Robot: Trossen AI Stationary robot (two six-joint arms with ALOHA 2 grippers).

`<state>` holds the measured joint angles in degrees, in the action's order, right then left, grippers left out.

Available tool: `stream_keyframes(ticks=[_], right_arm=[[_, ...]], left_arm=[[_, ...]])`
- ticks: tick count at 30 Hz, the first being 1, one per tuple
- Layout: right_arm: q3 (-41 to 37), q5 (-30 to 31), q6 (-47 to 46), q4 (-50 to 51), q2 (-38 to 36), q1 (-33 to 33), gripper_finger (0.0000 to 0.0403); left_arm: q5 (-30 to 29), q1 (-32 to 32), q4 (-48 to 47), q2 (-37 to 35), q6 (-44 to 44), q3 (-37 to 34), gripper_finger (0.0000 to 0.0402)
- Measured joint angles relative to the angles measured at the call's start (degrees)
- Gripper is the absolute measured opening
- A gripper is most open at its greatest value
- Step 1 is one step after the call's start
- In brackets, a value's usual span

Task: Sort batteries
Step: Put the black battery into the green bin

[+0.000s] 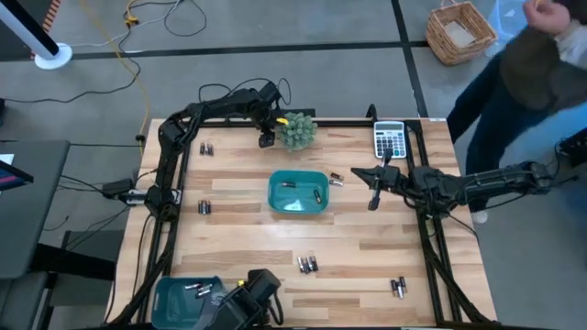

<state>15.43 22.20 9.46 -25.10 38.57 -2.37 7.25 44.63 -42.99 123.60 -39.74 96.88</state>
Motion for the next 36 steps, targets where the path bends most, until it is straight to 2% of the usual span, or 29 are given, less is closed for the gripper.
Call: stream_keyframes(ticks=[6,36], right_arm=[[0.6,-0.3,-0.3,1.3,0.1,-0.2,0.0000],[0.6,-0.3,1.6,1.6,0.1,-0.2,0.0000]], left_arm=[[-2.2,0.0,-2.7,1.5,0.3,1.4,0.0224],[-3.8,-2.2,-3.2,1.3,3.1,3.9,0.0224]])
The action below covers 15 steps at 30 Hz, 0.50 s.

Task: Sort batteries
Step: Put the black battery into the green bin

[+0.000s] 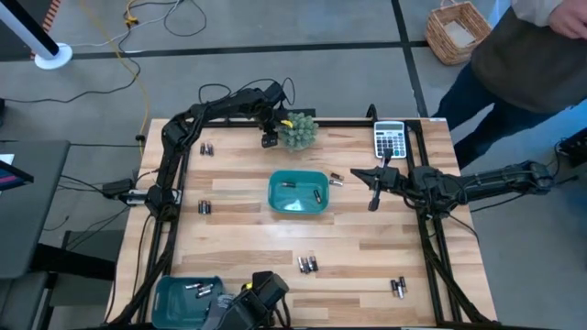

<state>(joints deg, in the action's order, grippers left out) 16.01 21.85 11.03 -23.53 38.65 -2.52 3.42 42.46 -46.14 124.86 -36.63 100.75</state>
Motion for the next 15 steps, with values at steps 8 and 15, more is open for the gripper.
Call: stream_keyframes(ticks=[8,15], right_arm=[[0.0,0.0,0.2,0.0,0.0,0.0,0.0000],[0.0,0.1,0.1,-0.1,0.0,0.0,0.0000]], left_arm=[[0.8,-1.1,-1.3,1.8,-2.0,1.0,0.0224],[-1.8,-1.2,-5.5,6.9,-1.3,6.2,0.0224]])
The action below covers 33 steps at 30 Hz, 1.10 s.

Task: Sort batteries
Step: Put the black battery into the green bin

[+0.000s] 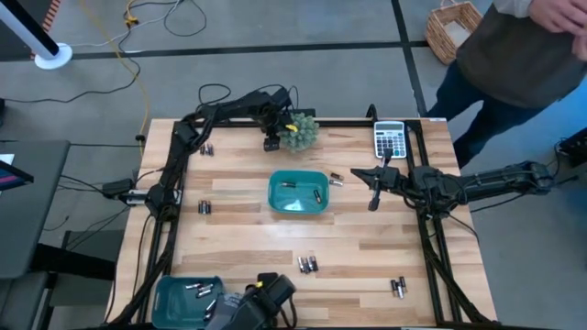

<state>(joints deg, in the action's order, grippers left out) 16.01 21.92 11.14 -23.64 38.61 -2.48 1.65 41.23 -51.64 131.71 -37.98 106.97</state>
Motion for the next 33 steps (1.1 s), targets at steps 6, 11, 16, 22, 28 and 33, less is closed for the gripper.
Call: stream_keyframes(ticks=[6,11,16,22,28,33], right_arm=[[0.0,0.0,-0.1,0.1,0.0,0.0,0.0000],[0.0,0.0,-0.1,0.1,0.0,0.2,0.0000],[0.0,0.0,0.3,0.8,0.0,0.5,0.0000],[0.0,0.0,0.4,0.9,0.0,0.5,0.0000],[0.0,0.0,0.5,0.9,0.0,0.5,0.0000],[0.0,0.0,0.5,0.9,0.0,0.5,0.0000]], left_arm=[[0.6,-0.1,-3.2,3.4,-0.4,4.4,0.0224],[0.7,-0.4,-4.3,4.0,-1.1,5.4,0.0205],[0.8,-0.3,-3.6,4.0,-0.2,5.3,0.0145],[0.3,-0.3,-2.6,4.1,1.8,5.3,0.0073],[0.1,-0.2,-2.7,4.1,3.1,5.3,0.0039],[0.3,-0.2,-3.1,4.1,3.9,5.3,0.0039]])
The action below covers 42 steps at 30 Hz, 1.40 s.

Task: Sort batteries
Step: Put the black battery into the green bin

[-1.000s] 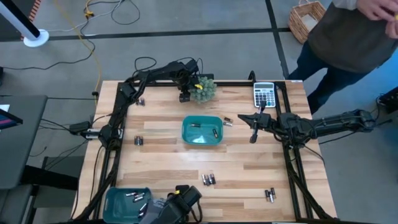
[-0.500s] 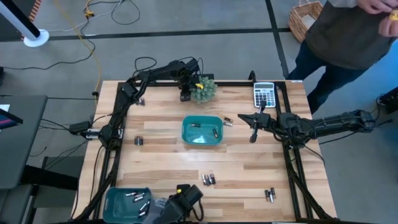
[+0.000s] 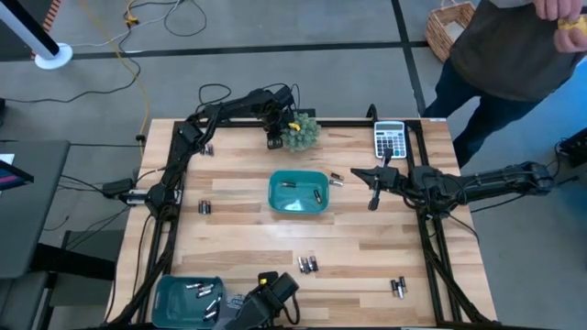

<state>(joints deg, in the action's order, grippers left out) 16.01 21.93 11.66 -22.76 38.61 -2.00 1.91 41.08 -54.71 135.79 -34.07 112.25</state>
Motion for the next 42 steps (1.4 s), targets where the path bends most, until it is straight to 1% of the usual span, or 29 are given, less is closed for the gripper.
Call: stream_keyframes(ticks=[8,23,30,42], right_arm=[[0.0,0.0,0.0,0.0,0.0,0.0,0.0000],[0.0,0.0,0.2,0.0,0.0,0.7,0.0000],[0.0,0.0,0.4,0.0,0.0,0.7,0.0000],[0.0,0.0,0.7,0.1,0.0,0.7,0.0000]], left_arm=[[0.5,0.0,-3.0,-1.1,1.8,-0.1,0.0039],[0.3,-0.2,-14.1,-2.3,3.5,-0.2,0.0038],[-1.2,-0.1,-14.5,-3.1,5.5,-0.2,0.0038],[-1.6,0.0,-15.6,-8.7,5.9,-0.2,0.0038]])
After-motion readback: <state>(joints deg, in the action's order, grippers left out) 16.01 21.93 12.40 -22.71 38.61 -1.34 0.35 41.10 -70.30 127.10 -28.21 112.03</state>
